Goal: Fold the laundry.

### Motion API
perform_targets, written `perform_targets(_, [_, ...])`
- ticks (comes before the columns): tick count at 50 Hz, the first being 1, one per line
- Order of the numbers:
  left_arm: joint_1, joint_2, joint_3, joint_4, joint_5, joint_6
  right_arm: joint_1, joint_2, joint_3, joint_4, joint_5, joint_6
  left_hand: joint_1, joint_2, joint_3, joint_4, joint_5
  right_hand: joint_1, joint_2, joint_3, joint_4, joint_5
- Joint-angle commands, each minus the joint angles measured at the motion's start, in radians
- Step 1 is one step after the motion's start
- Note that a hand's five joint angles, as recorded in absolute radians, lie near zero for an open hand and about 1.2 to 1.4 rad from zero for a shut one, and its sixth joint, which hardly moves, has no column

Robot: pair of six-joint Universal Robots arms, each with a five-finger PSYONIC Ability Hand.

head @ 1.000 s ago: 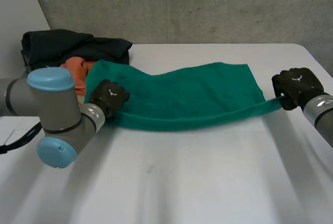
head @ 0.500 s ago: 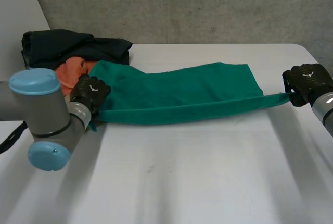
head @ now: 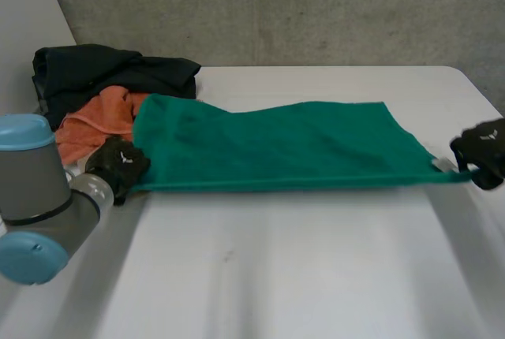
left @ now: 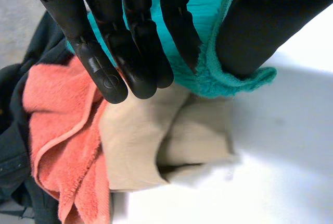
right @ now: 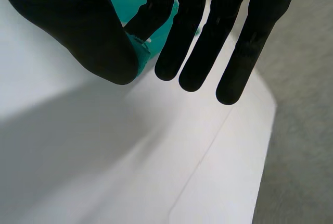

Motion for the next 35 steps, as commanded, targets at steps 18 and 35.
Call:
perform_targets(18, [-0.098, 0.047, 0.186, -0.492, 0.061, 0.080, -0.146, 0.020, -0.026, 0.240, -0.100, -0.256, 0.234, 0.202, 0.206, 0.199, 0.232, 0.248, 0.217, 0.204, 0.198, 0.207])
perform_targets(35, [-0.164, -0.425, 0.936, -0.437, -0.125, -0.061, 0.080, 0.374, -0.396, -0.236, 0.113, 0.111, 0.234, 0.202, 0.206, 0.199, 0.232, 0.248, 0.217, 0.204, 0.198, 0.207])
